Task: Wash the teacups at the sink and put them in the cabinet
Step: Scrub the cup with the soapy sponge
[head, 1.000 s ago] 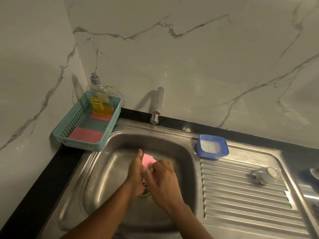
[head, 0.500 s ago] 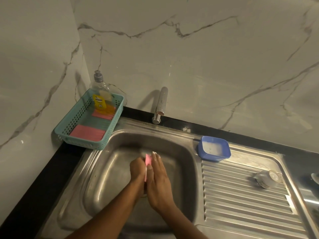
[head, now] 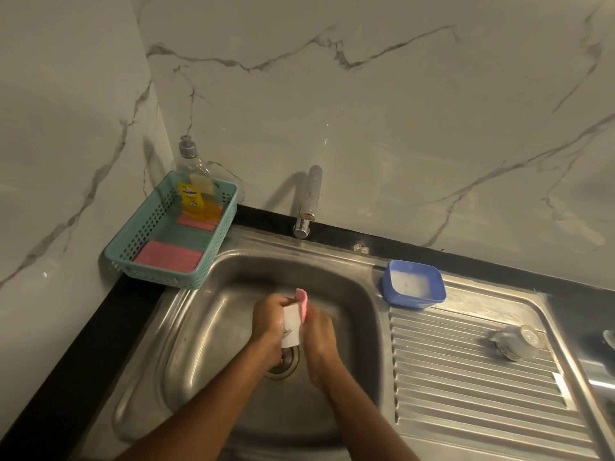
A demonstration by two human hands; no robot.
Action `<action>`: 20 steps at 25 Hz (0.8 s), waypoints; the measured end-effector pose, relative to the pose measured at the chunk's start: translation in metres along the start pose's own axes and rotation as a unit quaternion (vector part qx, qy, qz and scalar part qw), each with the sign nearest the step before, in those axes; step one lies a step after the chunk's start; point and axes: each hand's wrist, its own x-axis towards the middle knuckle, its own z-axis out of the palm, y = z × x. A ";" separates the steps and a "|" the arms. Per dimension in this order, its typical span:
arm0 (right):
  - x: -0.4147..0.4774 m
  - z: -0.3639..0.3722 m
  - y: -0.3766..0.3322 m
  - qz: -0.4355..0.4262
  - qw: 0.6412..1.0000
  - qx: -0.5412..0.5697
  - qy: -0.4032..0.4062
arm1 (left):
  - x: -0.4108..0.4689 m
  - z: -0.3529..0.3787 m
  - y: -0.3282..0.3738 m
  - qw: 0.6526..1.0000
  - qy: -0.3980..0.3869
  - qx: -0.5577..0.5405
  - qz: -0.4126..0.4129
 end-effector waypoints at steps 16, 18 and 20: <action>-0.006 -0.014 -0.003 0.058 0.981 0.019 0.184 | -0.023 0.010 -0.035 0.991 0.039 0.109 0.066; -0.005 -0.014 0.001 0.060 0.987 0.041 0.141 | -0.019 0.005 -0.030 0.988 0.056 0.119 0.077; -0.008 -0.018 0.002 0.016 0.996 0.004 0.083 | -0.015 0.002 -0.020 0.993 0.063 0.081 0.057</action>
